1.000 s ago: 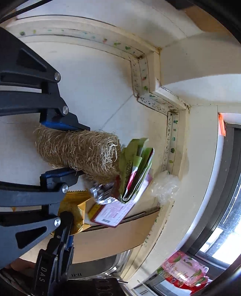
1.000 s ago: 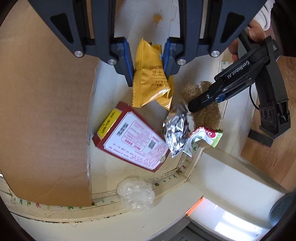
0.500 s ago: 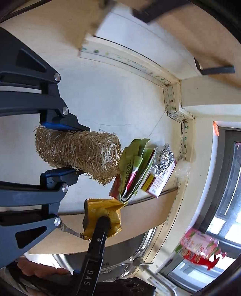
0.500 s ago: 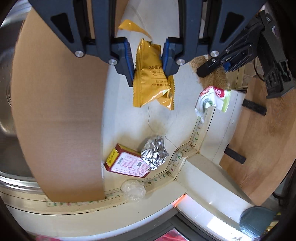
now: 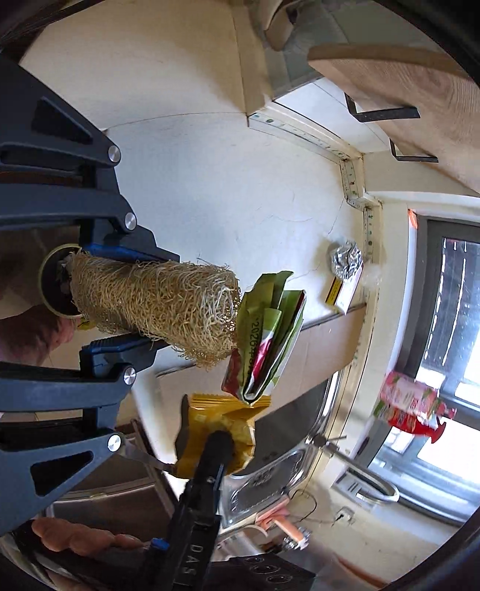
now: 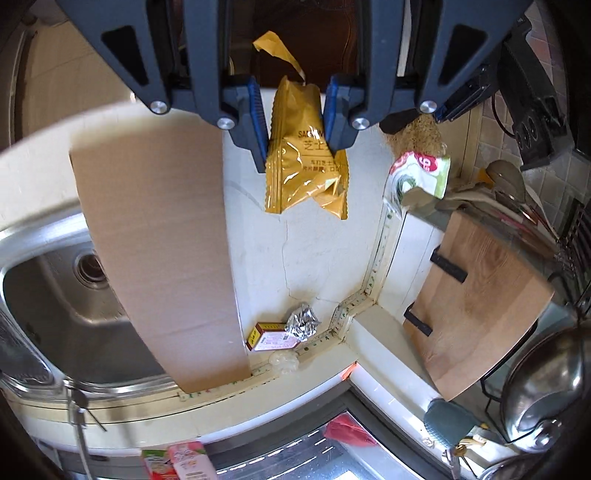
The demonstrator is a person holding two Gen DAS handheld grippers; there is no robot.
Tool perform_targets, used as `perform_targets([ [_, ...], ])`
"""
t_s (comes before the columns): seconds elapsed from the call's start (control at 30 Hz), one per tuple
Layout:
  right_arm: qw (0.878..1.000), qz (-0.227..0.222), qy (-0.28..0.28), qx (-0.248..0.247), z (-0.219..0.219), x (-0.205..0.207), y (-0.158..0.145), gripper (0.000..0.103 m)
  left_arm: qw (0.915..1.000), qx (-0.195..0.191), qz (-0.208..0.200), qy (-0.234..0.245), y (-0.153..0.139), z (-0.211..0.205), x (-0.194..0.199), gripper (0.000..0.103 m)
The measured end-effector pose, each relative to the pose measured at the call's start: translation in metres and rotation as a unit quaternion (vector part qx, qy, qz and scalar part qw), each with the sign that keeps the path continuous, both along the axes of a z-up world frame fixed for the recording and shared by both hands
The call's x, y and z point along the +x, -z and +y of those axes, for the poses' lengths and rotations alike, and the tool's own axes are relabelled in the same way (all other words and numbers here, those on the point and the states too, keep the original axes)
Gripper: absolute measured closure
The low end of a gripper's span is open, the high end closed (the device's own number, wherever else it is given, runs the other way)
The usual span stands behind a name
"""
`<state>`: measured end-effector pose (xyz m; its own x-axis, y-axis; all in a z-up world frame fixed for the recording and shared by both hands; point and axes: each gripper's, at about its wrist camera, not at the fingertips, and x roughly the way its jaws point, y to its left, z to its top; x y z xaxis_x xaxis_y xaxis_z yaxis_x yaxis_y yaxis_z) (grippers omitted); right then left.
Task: Collect trash
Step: 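Carry the yellow bag and loofah down to the floor bin and open both tools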
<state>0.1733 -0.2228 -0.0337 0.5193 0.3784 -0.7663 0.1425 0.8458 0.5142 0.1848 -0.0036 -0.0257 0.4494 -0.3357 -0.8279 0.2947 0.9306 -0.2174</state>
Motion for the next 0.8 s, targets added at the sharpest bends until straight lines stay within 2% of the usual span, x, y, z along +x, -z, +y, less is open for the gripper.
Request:
perform_targets([
  [0.27,0.999,0.033,0.005,-0.026,0.027,-0.084,-0.006,0.077,0.9988,-0.029,0.028,0.028,0.006,0.005,-0.057,0.071],
  [0.5,0.998,0.051,-0.006,-0.042,0.033,-0.117,-0.004,0.077,0.9979,-0.036,0.035,0.04,0.011,0.001,-0.092,0.071],
  [0.67,0.995,0.078,-0.032,-0.044,0.031,-0.129,0.023,0.077,0.9976,-0.017,0.061,0.028,0.039,-0.007,-0.111,0.071],
  [0.8,0.993,0.11,-0.038,-0.025,0.02,-0.139,0.069,0.077,0.9943,-0.003,0.106,0.012,0.087,-0.018,-0.127,0.07],
])
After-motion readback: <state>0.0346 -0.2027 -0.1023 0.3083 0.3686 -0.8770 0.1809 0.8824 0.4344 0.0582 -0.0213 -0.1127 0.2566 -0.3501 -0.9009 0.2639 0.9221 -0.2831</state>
